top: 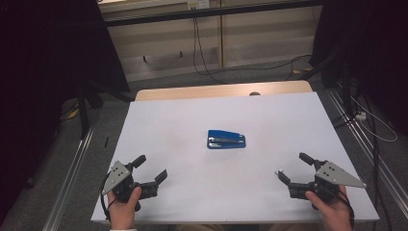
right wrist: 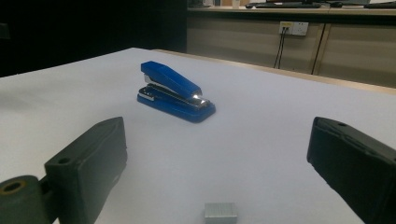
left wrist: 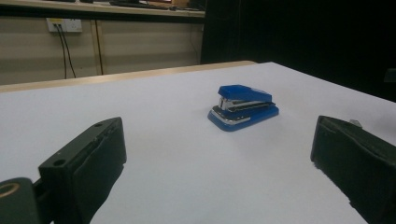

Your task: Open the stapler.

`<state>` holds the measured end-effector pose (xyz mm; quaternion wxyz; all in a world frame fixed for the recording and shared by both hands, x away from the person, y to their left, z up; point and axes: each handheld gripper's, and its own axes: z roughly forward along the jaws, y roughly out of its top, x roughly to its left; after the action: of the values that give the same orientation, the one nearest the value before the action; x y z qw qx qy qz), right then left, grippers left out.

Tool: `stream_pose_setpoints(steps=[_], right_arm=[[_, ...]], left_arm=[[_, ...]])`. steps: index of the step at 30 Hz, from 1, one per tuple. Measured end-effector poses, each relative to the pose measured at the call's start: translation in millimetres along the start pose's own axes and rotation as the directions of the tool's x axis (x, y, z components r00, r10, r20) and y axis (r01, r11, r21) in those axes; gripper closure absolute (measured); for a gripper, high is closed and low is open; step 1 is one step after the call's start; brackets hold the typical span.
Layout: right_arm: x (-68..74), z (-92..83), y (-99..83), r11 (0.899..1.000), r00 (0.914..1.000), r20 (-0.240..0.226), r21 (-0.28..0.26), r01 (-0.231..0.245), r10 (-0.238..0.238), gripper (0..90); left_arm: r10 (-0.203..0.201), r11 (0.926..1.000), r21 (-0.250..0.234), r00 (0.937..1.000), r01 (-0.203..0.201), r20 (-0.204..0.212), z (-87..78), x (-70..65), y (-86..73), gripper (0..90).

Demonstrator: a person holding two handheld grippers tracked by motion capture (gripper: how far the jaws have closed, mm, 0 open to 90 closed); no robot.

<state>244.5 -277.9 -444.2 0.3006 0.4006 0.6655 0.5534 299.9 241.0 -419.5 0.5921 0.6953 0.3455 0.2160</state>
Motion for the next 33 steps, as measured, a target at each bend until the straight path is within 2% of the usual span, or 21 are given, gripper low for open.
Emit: stream_pose_setpoints(steps=[12, 17, 23, 26, 28, 33], right_arm=[[-4.5, 2.5, 3.5, 1.0, 0.9999, 0.006, 0.012, 0.012, -0.012, 5.0], [-10.2, 6.7, 9.7, 1.0, 0.9998, 0.015, 0.011, 0.01, -0.01, 5.1], [-13.0, 13.0, 18.5, 0.999, 0.9987, 0.036, 0.036, 0.034, -0.035, 4.8], [-11.1, 20.0, 21.5, 0.997, 0.9984, 0.027, 0.053, 0.048, -0.05, 4.6], [-8.3, 28.4, 24.5, 0.996, 0.998, 0.016, 0.063, 0.059, -0.06, 4.4], [-3.5, 42.9, 29.6, 0.995, 0.9982, -0.001, 0.079, 0.06, -0.06, 3.0]], left_arm=[[-0.003, 1.0, 0.01, 0.9998, 0.002, 0.019, 6.3, -1.6, 3.9, 3.3], [0.006, 0.9997, 0.025, 0.9991, -0.007, 0.043, 15.7, -2.3, 7.8, 3.3], [0.023, 0.9992, 0.031, 0.9976, -0.025, 0.065, 28.6, -8.1, 14.5, 3.3], [0.025, 0.9987, 0.042, 0.9973, -0.028, 0.07, 36.9, -10.4, 16.2, 3.3], [0.012, 0.9985, 0.053, 0.9969, -0.016, 0.077, 43.5, -11.9, 17.5, 3.3], [0.006, 0.9984, 0.056, 0.9958, -0.011, 0.091, 52.6, -12.6, 19.2, 4.0]])
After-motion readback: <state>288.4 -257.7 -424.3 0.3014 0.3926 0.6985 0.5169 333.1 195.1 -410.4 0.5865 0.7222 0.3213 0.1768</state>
